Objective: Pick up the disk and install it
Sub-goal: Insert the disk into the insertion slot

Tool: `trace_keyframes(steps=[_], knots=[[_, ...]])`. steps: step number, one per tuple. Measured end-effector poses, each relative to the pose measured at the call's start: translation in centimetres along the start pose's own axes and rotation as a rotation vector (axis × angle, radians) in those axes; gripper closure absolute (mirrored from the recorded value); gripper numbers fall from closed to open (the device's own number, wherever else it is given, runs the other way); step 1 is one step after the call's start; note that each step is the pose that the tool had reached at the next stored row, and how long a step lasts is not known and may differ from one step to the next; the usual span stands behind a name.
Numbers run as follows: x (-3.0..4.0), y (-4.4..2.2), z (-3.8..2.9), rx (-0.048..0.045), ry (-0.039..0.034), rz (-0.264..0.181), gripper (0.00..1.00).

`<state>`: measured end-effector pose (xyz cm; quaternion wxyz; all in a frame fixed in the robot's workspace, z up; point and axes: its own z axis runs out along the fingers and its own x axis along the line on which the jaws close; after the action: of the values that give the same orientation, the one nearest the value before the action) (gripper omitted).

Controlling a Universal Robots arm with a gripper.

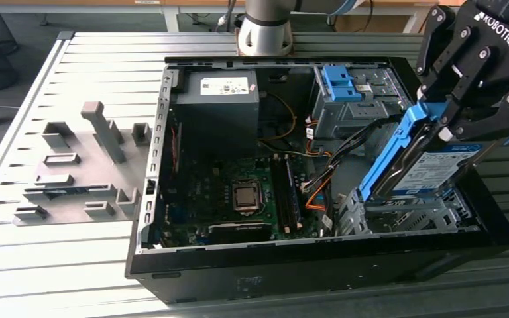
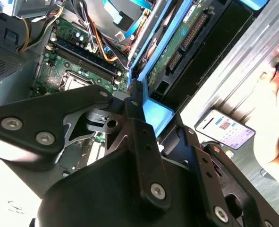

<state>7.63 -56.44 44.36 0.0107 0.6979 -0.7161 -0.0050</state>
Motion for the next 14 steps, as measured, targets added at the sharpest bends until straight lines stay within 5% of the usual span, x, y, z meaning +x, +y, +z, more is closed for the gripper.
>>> trace_keyframes(steps=[14], knots=[[0.31,-0.01,0.91,0.0001,-0.0002,0.001,0.64]])
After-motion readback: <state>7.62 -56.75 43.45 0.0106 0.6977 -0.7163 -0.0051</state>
